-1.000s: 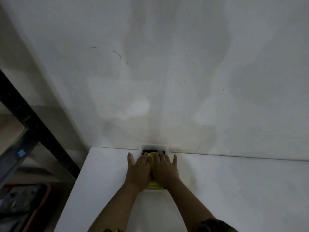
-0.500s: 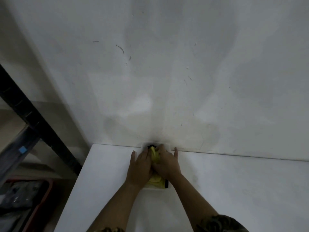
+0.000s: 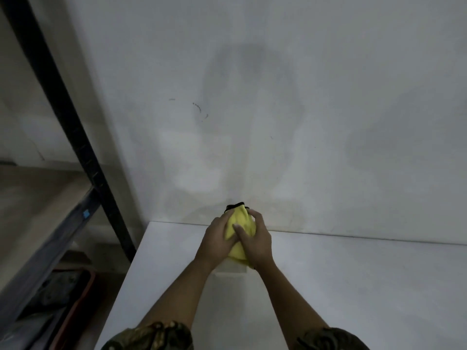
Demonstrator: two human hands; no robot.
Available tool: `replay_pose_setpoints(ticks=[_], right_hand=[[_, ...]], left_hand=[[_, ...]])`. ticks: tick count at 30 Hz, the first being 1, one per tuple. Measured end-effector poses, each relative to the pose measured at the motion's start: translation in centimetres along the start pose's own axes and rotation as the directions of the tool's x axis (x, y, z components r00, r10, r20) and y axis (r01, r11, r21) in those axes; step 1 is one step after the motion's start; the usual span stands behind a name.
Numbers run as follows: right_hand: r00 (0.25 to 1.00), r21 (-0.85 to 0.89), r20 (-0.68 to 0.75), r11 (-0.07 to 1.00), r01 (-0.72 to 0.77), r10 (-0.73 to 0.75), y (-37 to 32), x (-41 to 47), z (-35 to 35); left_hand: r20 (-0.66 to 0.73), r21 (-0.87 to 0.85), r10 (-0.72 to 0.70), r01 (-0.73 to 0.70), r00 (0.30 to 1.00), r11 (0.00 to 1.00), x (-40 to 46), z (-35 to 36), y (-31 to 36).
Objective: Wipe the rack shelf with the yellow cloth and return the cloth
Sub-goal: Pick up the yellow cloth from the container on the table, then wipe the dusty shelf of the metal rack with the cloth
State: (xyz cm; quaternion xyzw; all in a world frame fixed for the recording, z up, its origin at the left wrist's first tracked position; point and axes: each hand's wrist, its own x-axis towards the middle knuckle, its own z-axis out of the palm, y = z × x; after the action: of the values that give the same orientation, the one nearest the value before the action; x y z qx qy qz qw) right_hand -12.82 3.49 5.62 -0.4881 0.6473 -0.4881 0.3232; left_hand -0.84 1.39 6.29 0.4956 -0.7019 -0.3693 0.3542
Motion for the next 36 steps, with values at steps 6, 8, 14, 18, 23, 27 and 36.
replay_pose_setpoints(ticks=[6, 8, 14, 18, 23, 27, 36], right_hand=[[0.986, -0.024, -0.145, 0.997, 0.074, -0.077, -2.3, -5.1, -0.7], [0.98, -0.039, -0.174, 0.995, 0.094, -0.099, -3.1, -7.3, -0.8], [0.977, -0.054, -0.168, 0.991, 0.126, -0.133, -5.0, -14.2, -0.6], [0.977, -0.042, -0.142, 0.987, 0.156, -0.16, -6.7, -19.6, -0.2], [0.97, 0.006, -0.127, 0.978, 0.209, -0.206, -8.2, -26.6, 0.9], [0.966, -0.01, -0.112, 0.972, 0.233, -0.232, -9.2, -32.2, 2.5], [0.915, -0.013, -0.088, 0.919, 0.395, -0.394, -18.5, -38.8, 9.0]], left_hand=[[0.024, 0.104, 0.035, -0.037, 0.999, 0.994, -5.0, -2.6, 2.1], [-0.011, 0.154, 0.044, -0.042, 0.999, 0.987, -7.1, -3.8, 2.8], [-0.087, 0.323, 0.128, -0.093, 0.988, 0.942, -14.0, -7.6, 3.5], [-0.105, 0.389, 0.098, -0.05, 0.99, 0.92, -19.6, -9.7, 3.9], [-0.16, 0.431, 0.147, -0.065, 0.976, 0.9, -27.3, -12.0, 4.6], [-0.186, 0.484, 0.174, -0.064, 0.967, 0.873, -33.6, -15.3, 4.6], [-0.274, 0.57, 0.276, -0.076, 0.921, 0.818, -41.0, -28.2, 7.4]])
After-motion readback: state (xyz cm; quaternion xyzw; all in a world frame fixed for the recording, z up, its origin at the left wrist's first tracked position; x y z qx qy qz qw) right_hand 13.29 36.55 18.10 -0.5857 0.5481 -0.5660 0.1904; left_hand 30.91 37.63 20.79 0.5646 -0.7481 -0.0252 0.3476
